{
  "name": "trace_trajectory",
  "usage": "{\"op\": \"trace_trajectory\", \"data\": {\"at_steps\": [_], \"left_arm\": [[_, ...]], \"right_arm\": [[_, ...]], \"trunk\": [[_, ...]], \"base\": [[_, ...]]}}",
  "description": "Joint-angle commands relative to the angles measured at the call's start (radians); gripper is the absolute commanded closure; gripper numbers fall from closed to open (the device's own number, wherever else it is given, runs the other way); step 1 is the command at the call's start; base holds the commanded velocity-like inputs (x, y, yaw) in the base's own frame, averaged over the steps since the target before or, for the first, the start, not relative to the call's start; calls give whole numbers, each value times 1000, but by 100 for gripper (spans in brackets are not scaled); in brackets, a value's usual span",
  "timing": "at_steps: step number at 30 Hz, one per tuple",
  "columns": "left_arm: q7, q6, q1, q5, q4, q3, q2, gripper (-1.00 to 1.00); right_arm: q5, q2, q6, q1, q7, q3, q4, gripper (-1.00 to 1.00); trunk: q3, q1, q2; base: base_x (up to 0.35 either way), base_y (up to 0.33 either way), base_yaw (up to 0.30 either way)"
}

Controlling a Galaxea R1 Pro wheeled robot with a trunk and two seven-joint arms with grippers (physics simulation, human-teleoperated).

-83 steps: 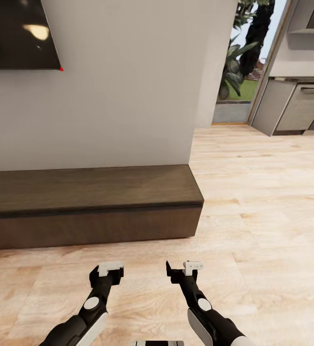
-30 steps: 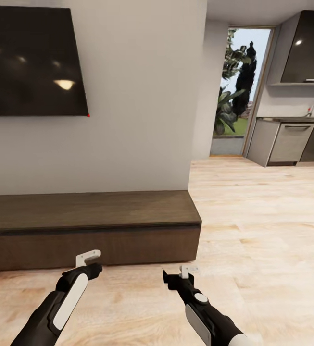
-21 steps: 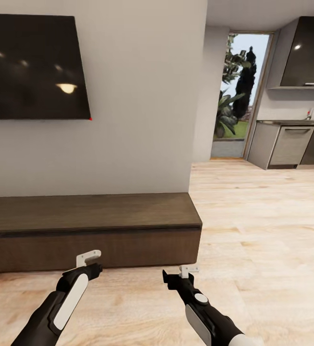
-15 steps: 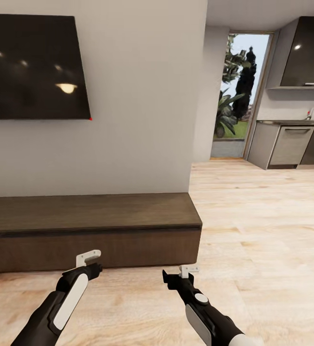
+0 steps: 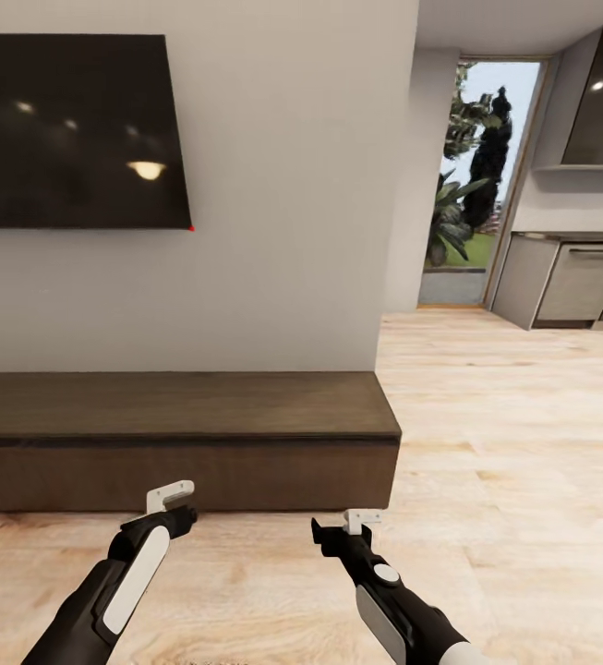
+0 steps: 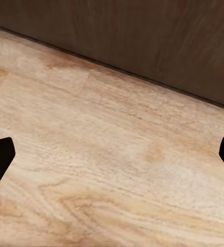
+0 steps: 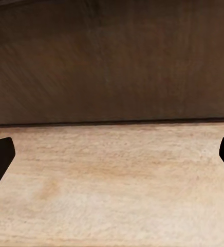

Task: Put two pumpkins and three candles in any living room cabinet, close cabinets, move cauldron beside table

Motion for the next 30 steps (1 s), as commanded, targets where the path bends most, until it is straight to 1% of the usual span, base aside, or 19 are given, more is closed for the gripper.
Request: {"op": "trace_trajectory", "data": {"at_steps": [1, 4, 7, 30], "left_arm": [[10, 1, -1, 10, -1, -3, 1, -100], [10, 1, -1, 11, -1, -4, 1, -100], [9, 1, -1, 11, -1, -3, 1, -100], [12, -2, 0, 7, -14, 0, 6, -100]], "right_arm": [[-11, -1, -6, -1, -8, 8, 0, -100], [-11, -1, -4, -1, -7, 7, 0, -100], [-11, -1, -2, -1, -7, 7, 0, -100], [-11, -1, -5, -1, -10, 8, 0, -100]], "trunk": [[-1, 0, 0], [-1, 0, 0], [-1, 0, 0], [-1, 0, 0]], "base": [[0, 0, 281], [0, 0, 264], [0, 0, 92], [0, 0, 4]]}}
